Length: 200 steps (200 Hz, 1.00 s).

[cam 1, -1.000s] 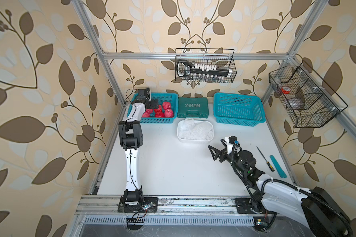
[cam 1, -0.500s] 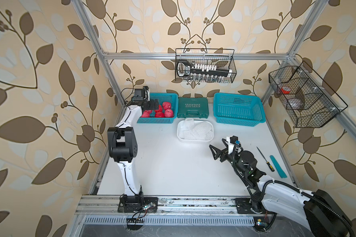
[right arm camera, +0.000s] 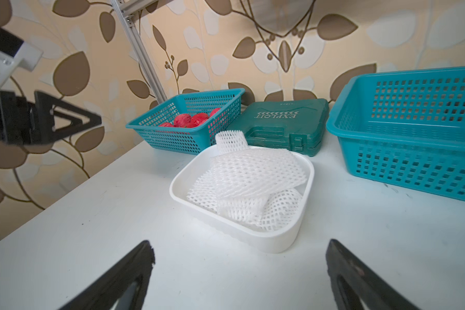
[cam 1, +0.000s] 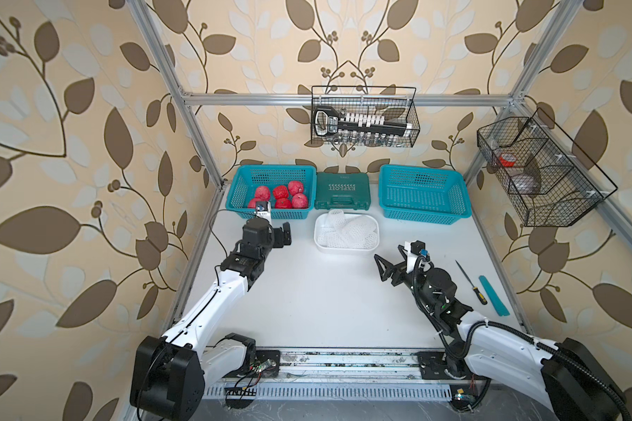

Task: Remove foam nets from apples
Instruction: Reset both arms

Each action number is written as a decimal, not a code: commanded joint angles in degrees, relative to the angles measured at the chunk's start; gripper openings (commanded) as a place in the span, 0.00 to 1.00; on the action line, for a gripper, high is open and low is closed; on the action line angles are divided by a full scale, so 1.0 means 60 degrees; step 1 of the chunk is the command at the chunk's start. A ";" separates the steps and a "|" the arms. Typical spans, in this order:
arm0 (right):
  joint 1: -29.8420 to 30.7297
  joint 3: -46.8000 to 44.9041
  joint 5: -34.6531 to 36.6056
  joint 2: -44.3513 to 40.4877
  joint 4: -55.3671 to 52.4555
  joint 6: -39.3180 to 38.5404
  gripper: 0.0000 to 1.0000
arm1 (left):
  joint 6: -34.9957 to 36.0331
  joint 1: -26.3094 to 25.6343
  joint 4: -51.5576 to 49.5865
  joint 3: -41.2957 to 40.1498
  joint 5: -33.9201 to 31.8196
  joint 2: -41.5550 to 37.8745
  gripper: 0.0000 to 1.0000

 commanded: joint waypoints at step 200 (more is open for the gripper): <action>-0.3148 -0.0626 0.4363 -0.0154 0.0957 -0.1454 0.99 | 0.1117 0.1433 0.7151 -0.4418 -0.1005 0.0395 0.99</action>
